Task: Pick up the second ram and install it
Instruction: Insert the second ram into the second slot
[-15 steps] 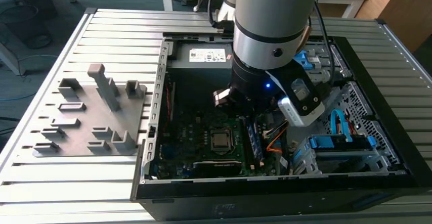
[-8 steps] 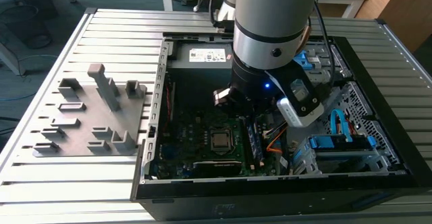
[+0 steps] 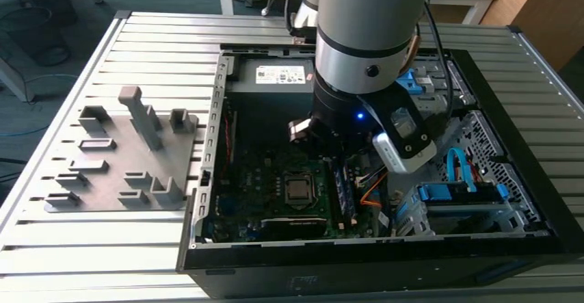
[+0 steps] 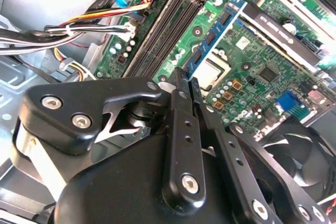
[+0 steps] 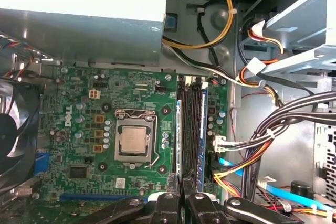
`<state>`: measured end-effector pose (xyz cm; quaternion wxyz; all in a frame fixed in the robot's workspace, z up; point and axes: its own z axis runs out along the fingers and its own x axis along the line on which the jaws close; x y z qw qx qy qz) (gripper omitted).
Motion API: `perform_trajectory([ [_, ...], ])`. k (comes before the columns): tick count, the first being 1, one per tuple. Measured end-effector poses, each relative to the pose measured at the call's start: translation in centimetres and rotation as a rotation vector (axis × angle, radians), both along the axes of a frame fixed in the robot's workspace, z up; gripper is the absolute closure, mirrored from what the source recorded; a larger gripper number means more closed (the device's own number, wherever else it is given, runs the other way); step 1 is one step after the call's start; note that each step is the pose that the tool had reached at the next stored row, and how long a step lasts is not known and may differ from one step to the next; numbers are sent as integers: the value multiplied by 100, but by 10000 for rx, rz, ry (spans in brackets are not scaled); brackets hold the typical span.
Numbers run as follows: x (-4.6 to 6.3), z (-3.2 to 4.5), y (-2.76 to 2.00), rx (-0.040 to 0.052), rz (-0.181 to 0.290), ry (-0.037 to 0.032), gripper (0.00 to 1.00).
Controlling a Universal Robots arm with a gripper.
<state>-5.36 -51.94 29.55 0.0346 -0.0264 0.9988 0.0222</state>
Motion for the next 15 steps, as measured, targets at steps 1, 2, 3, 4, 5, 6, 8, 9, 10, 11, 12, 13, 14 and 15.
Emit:
perform_trajectory([
  [1, 0, 0, 0, 0, -35, 0, 86],
  [2, 0, 0, 0, -1, -70, 0, 86],
  [3, 0, 0, 0, -1, -105, 0, 86],
  [4, 0, 0, 0, -2, -143, 0, 86],
  [5, 0, 0, 0, -2, -179, 0, 86],
  [6, 0, 0, 0, -3, -215, 0, 86],
  [8, 0, 0, 0, -3, -286, 0, 86],
  [9, 0, 0, 0, -4, -324, 0, 86],
  [10, 0, 0, 0, -4, -369, 0, 86],
  [11, 0, 0, 0, -3, -405, 0, 86],
  [12, 0, 0, 0, -3, -422, 0, 86],
  [13, 0, 0, 0, -4, -434, 0, 86],
  [14, 0, 0, 0, -5, -447, 19, 86],
  [15, 0, -2, 1, -5, -469, 96, 86],
])
